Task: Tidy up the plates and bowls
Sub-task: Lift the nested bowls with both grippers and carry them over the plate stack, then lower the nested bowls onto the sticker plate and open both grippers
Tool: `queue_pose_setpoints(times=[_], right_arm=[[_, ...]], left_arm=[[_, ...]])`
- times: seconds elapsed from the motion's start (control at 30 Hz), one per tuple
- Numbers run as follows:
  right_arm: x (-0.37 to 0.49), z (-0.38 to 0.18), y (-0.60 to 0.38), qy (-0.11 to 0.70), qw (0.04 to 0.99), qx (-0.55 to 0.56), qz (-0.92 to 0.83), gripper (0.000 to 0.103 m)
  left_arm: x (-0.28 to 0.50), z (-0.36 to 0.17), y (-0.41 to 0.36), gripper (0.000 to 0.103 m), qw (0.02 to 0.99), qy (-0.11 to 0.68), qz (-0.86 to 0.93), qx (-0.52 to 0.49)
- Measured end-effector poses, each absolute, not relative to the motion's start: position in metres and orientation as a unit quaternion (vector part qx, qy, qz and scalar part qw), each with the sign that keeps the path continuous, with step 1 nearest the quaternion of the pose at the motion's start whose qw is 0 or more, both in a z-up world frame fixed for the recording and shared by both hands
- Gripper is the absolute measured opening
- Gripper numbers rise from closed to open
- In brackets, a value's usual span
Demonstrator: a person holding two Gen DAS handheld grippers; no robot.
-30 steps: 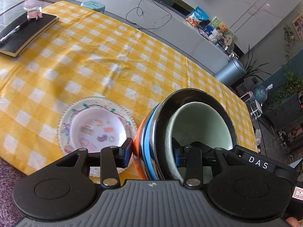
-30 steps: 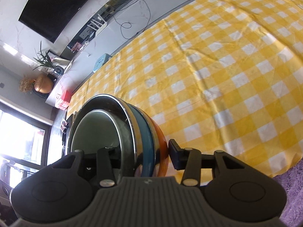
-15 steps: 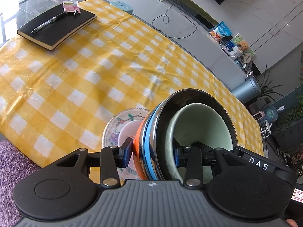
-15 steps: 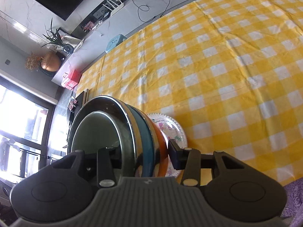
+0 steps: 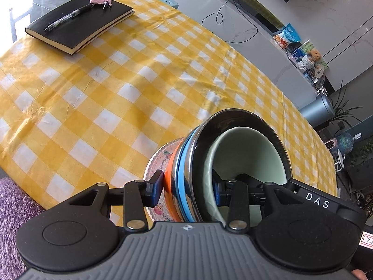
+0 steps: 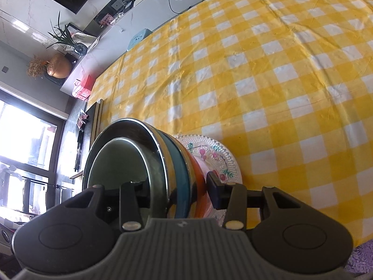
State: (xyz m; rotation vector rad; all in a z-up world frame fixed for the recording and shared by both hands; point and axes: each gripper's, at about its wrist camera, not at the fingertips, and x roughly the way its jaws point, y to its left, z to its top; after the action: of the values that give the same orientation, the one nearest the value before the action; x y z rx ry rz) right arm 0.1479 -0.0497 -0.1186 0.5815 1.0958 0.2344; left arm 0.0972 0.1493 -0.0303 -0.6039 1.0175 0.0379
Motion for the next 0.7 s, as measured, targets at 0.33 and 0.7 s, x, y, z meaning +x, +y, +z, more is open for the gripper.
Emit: queue_pose_setpoints(times=[0.33, 0.7], right_arm=[[0.158, -0.128, -0.054, 0.521, 0.802, 0.27, 0.108, 0.043], [0.158, -0.125, -0.046, 0.519, 0.806, 0.253, 0.126, 0.057]], left_arm=[[0.103, -0.036, 0.146, 0.046, 0.831, 0.486, 0.012, -0.269], [0.11, -0.038, 0.147, 0.057, 0.828, 0.492, 0.007, -0.268]])
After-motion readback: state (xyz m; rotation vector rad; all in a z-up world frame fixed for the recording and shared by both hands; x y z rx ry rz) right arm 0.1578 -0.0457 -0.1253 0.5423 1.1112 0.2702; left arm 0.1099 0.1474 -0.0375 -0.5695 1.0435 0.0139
